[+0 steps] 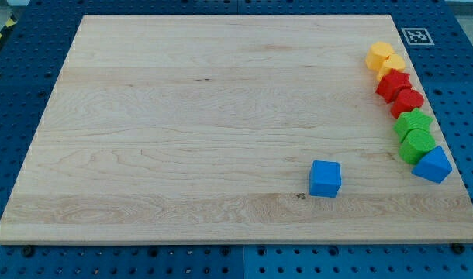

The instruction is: Move the blue triangle to the bottom left of the green circle

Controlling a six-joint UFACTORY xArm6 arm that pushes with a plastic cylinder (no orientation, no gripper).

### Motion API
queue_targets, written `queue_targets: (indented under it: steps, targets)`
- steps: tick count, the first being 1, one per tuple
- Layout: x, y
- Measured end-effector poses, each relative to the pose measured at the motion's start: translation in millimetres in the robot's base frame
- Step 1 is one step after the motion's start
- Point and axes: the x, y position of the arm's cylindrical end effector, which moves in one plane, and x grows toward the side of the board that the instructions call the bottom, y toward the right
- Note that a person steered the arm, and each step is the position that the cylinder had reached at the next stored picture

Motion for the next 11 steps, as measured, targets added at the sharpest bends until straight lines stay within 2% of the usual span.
queue_targets:
  steps: [1, 2, 4, 5, 8, 10, 11]
  targets:
    - [-13, -1]
    - [-36, -41]
    - [-51, -43]
    - [-56, -66]
    - [-37, -67]
    - [-39, -119]
    - [-39, -118]
